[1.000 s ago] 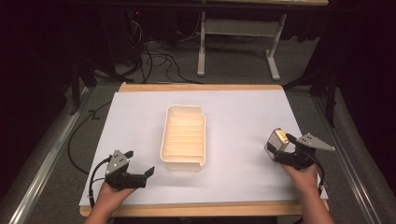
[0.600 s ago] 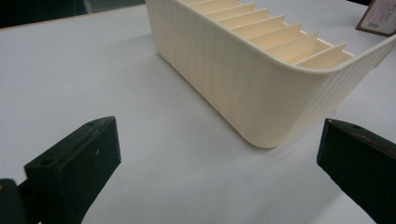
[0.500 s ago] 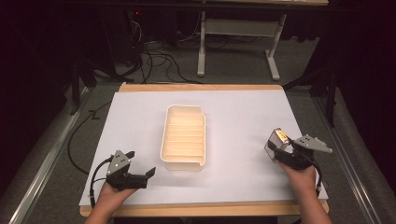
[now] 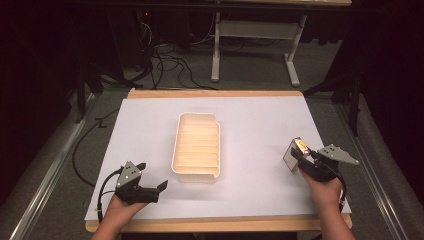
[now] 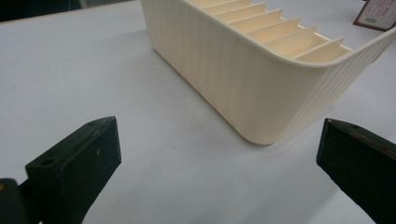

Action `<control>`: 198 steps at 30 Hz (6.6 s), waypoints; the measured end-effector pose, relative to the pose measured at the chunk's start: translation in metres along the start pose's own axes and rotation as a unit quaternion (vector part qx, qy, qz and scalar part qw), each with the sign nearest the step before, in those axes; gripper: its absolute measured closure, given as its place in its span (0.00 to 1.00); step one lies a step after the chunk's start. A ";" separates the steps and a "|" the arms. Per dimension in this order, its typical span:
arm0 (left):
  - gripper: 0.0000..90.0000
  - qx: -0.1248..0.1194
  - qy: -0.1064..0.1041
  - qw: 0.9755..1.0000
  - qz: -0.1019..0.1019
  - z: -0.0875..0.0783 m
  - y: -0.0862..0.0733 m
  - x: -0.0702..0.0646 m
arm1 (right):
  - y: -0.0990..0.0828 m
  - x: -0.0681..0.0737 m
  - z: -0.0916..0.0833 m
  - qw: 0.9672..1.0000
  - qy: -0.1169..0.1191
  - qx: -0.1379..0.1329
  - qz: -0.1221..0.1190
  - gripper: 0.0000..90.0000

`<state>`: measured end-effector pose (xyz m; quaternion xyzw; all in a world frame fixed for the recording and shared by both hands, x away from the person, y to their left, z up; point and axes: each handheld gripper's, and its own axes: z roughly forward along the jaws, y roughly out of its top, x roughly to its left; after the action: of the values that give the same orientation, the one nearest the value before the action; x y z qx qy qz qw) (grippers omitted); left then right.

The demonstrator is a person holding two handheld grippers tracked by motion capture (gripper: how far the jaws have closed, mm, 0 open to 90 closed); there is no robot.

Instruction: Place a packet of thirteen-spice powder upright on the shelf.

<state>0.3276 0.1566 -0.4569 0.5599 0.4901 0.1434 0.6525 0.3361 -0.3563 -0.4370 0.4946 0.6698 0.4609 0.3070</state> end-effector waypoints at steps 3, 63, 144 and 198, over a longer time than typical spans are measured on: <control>0.01 0.004 0.000 1.000 0.002 0.000 -0.001 0.000 | 0.000 -0.001 0.000 1.000 0.000 -0.002 0.002 0.71; 0.02 0.008 -0.013 1.000 0.005 -0.001 -0.001 -0.002 | 0.018 0.010 -0.014 0.999 0.025 -0.026 -0.040 0.76; 0.02 0.001 -0.021 1.000 -0.006 -0.009 0.004 0.000 | 0.086 0.063 0.087 0.934 0.333 -0.029 -0.129 0.76; 0.02 0.001 -0.028 1.000 -0.003 -0.009 0.004 -0.002 | 0.094 0.130 0.114 0.881 0.436 -0.028 -0.184 0.76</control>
<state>0.3208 0.1620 -0.4517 0.5629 0.4736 0.1252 0.6657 0.4291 -0.1892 -0.3889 0.1033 0.8017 0.5836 0.0771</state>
